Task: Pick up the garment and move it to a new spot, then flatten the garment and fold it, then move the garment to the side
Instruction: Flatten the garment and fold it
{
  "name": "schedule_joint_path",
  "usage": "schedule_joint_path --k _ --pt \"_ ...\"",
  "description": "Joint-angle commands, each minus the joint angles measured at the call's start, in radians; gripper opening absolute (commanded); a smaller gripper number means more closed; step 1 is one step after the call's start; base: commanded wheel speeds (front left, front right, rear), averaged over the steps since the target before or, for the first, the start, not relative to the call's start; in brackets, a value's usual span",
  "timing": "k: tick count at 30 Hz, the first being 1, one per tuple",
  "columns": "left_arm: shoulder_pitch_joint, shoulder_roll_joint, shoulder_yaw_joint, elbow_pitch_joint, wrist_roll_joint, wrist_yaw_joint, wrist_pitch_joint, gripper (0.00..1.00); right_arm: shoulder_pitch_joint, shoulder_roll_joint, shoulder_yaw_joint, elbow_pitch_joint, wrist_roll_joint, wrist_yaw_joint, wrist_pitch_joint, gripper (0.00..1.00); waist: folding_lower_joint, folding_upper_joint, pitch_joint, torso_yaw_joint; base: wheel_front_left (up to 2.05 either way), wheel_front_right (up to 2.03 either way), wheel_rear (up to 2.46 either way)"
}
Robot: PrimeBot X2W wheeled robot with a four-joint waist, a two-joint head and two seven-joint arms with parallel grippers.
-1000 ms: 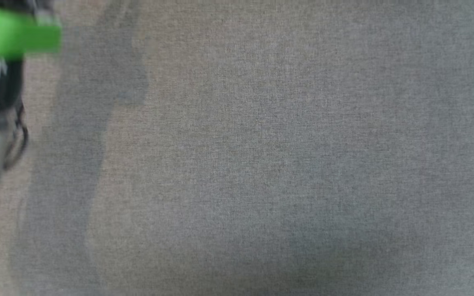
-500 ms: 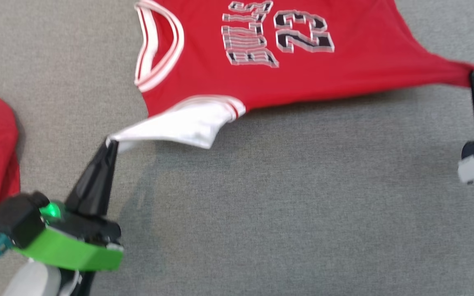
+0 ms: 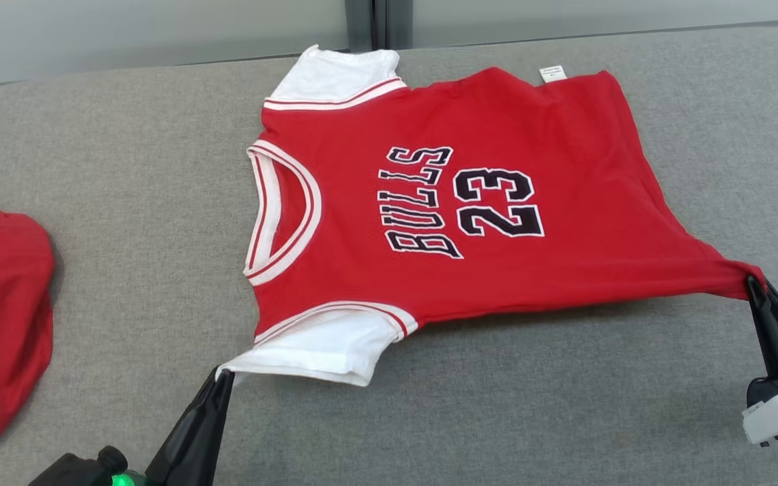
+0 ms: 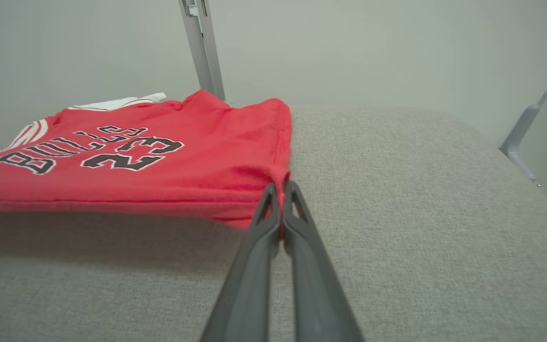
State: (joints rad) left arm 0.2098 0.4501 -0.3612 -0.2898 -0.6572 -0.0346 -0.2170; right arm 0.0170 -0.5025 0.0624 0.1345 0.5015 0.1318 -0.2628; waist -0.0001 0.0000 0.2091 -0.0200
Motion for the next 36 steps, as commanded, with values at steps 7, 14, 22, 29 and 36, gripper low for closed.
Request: schedule_joint_path --k 7,14,22,29,36 --pt "-0.153 -0.064 -0.009 0.091 0.003 0.017 0.015 0.0 -0.07 0.033 0.047 0.098 0.003 -0.002 -0.003 0.0 0.0001 0.0 0.014 0.007 0.0 0.0 0.0" --pt "-0.392 -0.106 -0.057 0.323 0.043 -0.031 0.041 0.0 -0.234 0.052 0.124 0.248 0.013 -0.002 -0.003 0.0 0.0001 0.0 0.055 0.012 0.0 0.0 0.0" --pt "-0.588 -0.13 -0.066 0.489 0.089 -0.058 -0.002 0.0 -0.39 0.052 0.153 0.343 -0.02 -0.002 -0.003 0.0 0.0001 0.0 0.118 0.009 0.0 0.0 0.0" --pt "-0.713 -0.125 -0.094 0.572 0.134 -0.079 -0.029 0.0 -0.468 0.062 0.142 0.376 -0.037 -0.002 -0.003 0.0 0.0001 0.0 0.159 0.01 0.0 0.0 0.0" --pt "-0.785 -0.144 -0.109 0.658 0.158 -0.088 -0.044 0.89 -0.504 0.086 0.128 0.393 -0.055 -0.002 -0.003 1.0 0.0001 0.0 0.171 0.007 0.0 0.0 0.0"
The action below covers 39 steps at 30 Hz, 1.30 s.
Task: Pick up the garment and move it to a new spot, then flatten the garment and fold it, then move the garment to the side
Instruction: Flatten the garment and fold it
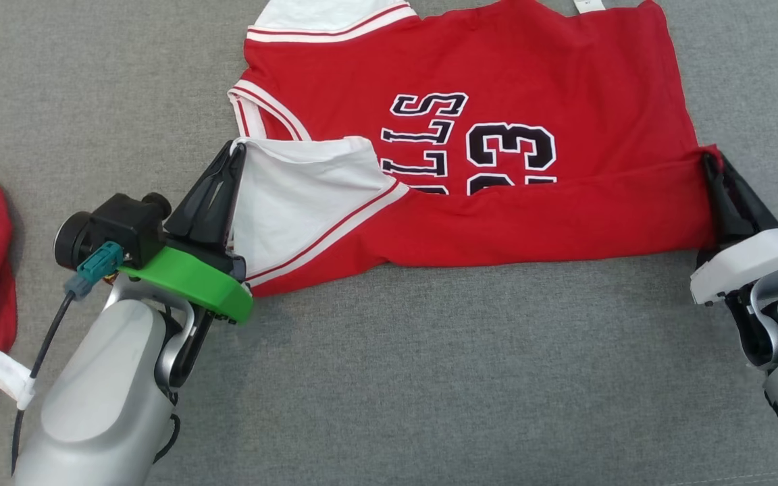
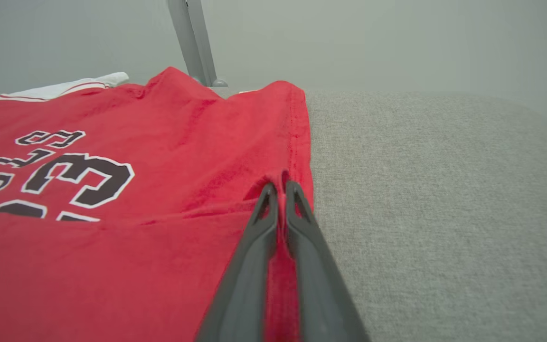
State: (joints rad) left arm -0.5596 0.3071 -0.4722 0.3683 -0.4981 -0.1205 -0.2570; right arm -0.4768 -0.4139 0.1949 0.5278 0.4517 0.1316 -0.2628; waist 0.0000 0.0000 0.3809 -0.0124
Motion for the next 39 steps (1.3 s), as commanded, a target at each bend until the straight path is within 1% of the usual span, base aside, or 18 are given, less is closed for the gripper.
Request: schedule_joint_path --k 1,3,5,10,13,17,21,28,30,33,34,35,36,38,39 --pt "-0.017 -0.006 0.006 0.007 0.0 -0.002 -0.007 1.0 -0.006 0.008 -0.013 -0.005 -0.004 -0.002 -0.003 1.0 0.0 0.0 -0.002 -0.002 0.0 0.0 0.0" --pt "-0.001 -0.013 0.02 0.008 0.003 -0.002 -0.009 1.0 0.015 0.012 -0.03 -0.022 -0.011 -0.002 -0.003 1.0 0.0 0.0 -0.01 -0.004 0.0 0.0 0.0" --pt "0.033 -0.022 0.053 -0.026 0.011 0.011 -0.009 1.0 0.043 0.011 -0.061 -0.049 -0.017 -0.002 -0.003 1.0 0.0 0.0 -0.022 -0.006 0.0 0.0 0.0" --pt "0.21 -0.053 0.146 -0.116 -0.019 0.038 -0.008 1.0 0.144 0.031 -0.138 -0.144 -0.043 -0.002 -0.003 1.0 0.0 0.0 -0.073 -0.012 0.0 0.0 0.0" --pt "0.331 -0.072 0.145 -0.114 -0.052 0.032 -0.005 1.0 0.218 0.053 -0.165 -0.185 -0.054 -0.002 -0.003 1.0 0.0 0.0 -0.106 -0.013 0.0 0.0 0.0" --pt "0.396 -0.087 0.115 -0.075 -0.089 0.023 0.03 1.0 0.275 0.084 -0.171 -0.212 -0.048 -0.002 -0.003 1.0 0.0 0.0 -0.125 -0.017 0.0 0.0 0.0" --pt "0.365 -0.089 0.113 -0.02 -0.093 0.024 0.038 1.0 0.293 0.105 -0.161 -0.218 -0.049 -0.002 -0.003 1.0 0.0 0.0 -0.126 -0.023 0.0 0.0 0.0" --pt "0.292 -0.087 0.1 0.088 -0.083 0.019 0.06 1.0 0.283 0.106 -0.145 -0.211 -0.043 -0.002 -0.003 1.0 0.0 0.0 -0.112 -0.039 0.0 0.0 0.0" --pt "0.275 -0.088 0.093 0.118 -0.077 0.024 0.072 1.0 0.28 0.108 -0.146 -0.207 -0.042 -0.002 -0.003 1.0 0.0 0.0 -0.108 -0.042 0.0 0.0 0.0" --pt "0.258 -0.098 0.083 0.161 -0.076 0.025 0.081 1.0 0.272 0.117 -0.147 -0.194 -0.044 -0.002 -0.003 1.0 0.0 0.0 -0.103 -0.044 0.0 0.0 0.0" --pt "0.254 -0.103 0.079 0.174 -0.08 0.023 0.083 0.9 0.267 0.121 -0.146 -0.187 -0.046 -0.002 -0.003 1.0 0.0 0.0 -0.101 -0.044 0.0 0.0 0.0" --pt "0.251 -0.105 0.076 0.183 -0.082 0.021 0.082 0.72 0.264 0.125 -0.146 -0.179 -0.047 -0.002 -0.003 1.0 0.0 0.0 -0.1 -0.043 0.0 0.0 0.0" --pt "0.247 -0.107 0.073 0.192 -0.084 0.018 0.08 0.48 0.259 0.132 -0.142 -0.167 -0.048 -0.002 -0.003 1.0 0.0 0.0 -0.098 -0.042 0.0 0.0 0.0" --pt "0.238 -0.112 0.066 0.204 -0.088 0.015 0.077 0.12 0.244 0.139 -0.143 -0.138 -0.051 -0.002 -0.003 1.0 0.0 0.0 -0.095 -0.039 0.0 0.0 0.0" --pt "0.234 -0.113 0.062 0.208 -0.088 0.013 0.074 0.0 0.234 0.143 -0.142 -0.126 -0.048 -0.002 -0.003 1.0 0.0 0.0 -0.094 -0.035 0.0 0.0 0.0"
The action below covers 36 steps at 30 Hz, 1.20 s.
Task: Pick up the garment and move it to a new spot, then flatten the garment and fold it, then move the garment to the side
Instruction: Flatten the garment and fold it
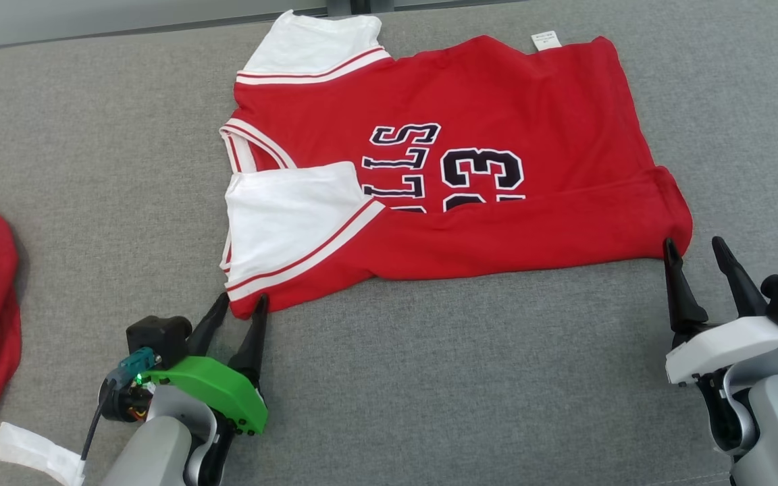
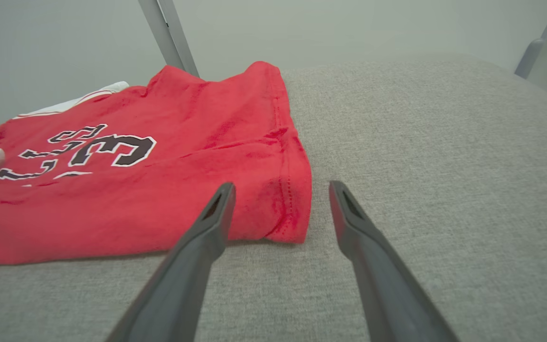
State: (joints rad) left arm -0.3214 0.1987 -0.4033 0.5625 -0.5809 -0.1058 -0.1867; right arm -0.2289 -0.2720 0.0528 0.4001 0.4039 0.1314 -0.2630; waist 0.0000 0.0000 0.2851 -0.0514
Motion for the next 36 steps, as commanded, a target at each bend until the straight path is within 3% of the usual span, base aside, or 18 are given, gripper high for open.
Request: schedule_joint_path --k 1,13,14,17,18,30,36 --pt "-0.008 -0.004 -0.013 0.018 -0.006 -0.007 0.001 0.0 -0.027 0.007 -0.003 0.017 0.008 -0.001 -0.003 1.0 0.0 0.0 0.003 0.008 0.0 0.0 0.0" --pt "-0.042 0.02 -0.043 0.017 -0.022 -0.021 -0.036 0.0 -0.134 0.032 -0.019 0.291 0.009 -0.001 -0.003 1.0 0.0 0.0 -0.007 0.039 0.0 0.0 0.0" --pt "-0.042 0.02 -0.045 0.018 -0.023 -0.021 -0.038 0.0 -0.138 0.033 -0.017 0.301 0.009 -0.001 -0.003 0.96 0.0 0.0 -0.009 0.039 0.0 0.0 0.0" --pt "-0.042 0.024 -0.052 0.022 -0.027 -0.023 -0.045 0.0 -0.153 0.032 0.0 0.34 0.016 -0.001 -0.003 0.08 0.0 0.0 -0.015 0.038 0.0 0.0 0.0" --pt "-0.043 0.026 -0.053 0.022 -0.027 -0.023 -0.047 0.0 -0.156 0.032 0.007 0.348 0.02 -0.001 -0.003 0.0 0.0 0.0 -0.016 0.038 0.0 0.0 0.0" --pt "0.024 0.078 -0.055 -0.035 -0.049 -0.024 -0.057 0.0 -0.103 -0.037 0.09 0.313 0.084 -0.002 -0.001 0.0 0.0 0.0 -0.058 0.036 0.0 0.0 0.0" --pt "0.138 0.102 -0.046 -0.148 -0.076 0.011 -0.039 0.0 0.001 -0.1 0.119 0.219 0.131 -0.002 -0.001 0.0 0.0 0.0 -0.099 0.038 0.0 0.0 0.0"
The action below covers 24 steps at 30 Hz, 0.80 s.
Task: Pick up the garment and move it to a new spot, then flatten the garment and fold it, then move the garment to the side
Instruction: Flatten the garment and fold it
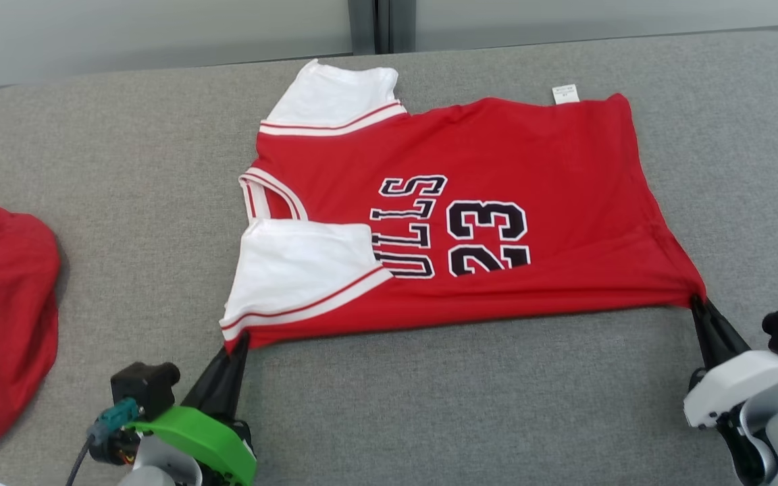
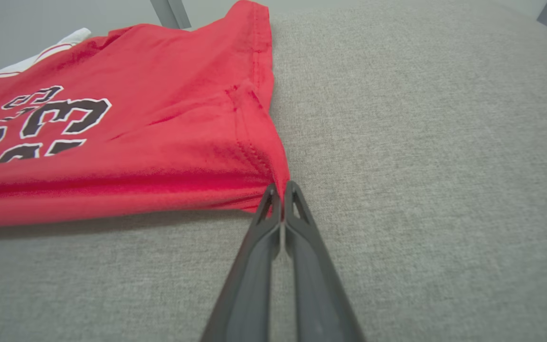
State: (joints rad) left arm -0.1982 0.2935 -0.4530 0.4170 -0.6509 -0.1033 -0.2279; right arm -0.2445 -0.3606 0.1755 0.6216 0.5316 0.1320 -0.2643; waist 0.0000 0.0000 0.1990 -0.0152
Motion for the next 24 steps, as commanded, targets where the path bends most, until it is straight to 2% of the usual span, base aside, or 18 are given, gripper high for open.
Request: schedule_joint_path --k 1,10,16,21,22,23,24 --pt "0.035 0.011 0.003 -0.021 -0.008 0.014 0.005 0.0 0.034 -0.022 -0.002 -0.016 0.007 -0.003 0.0 0.0 0.0 0.0 -0.018 0.003 0.0 0.0 0.0" --pt "0.24 0.05 -0.037 -0.223 -0.023 0.08 0.095 0.0 0.231 -0.09 -0.018 -0.147 0.011 -0.002 0.0 0.0 0.0 0.0 -0.056 0.004 0.0 0.0 0.0" --pt "0.339 0.078 -0.05 -0.338 -0.038 0.123 0.148 0.0 0.358 -0.091 -0.044 -0.217 -0.013 -0.002 0.0 0.0 0.0 0.0 -0.06 0.009 0.0 0.0 0.0" --pt "0.384 0.085 -0.058 -0.377 -0.067 0.138 0.193 0.0 0.405 -0.073 -0.066 -0.245 -0.03 -0.002 0.0 0.01 0.0 0.0 -0.06 0.003 0.0 0.0 0.0" --pt "0.388 0.084 -0.06 -0.38 -0.075 0.141 0.204 0.0 0.408 -0.07 -0.067 -0.244 -0.035 -0.002 0.0 0.36 0.0 0.0 -0.06 0.001 0.0 0.0 0.0" --pt "0.388 0.086 -0.062 -0.381 -0.072 0.143 0.211 0.27 0.408 -0.066 -0.066 -0.241 -0.04 -0.002 0.0 1.0 0.0 0.0 -0.06 0.0 0.0 0.0 0.0" --pt "0.386 0.088 -0.066 -0.38 -0.074 0.146 0.224 0.48 0.404 -0.062 -0.065 -0.24 -0.046 -0.002 0.0 1.0 0.0 0.0 -0.06 -0.002 0.0 0.0 0.0"
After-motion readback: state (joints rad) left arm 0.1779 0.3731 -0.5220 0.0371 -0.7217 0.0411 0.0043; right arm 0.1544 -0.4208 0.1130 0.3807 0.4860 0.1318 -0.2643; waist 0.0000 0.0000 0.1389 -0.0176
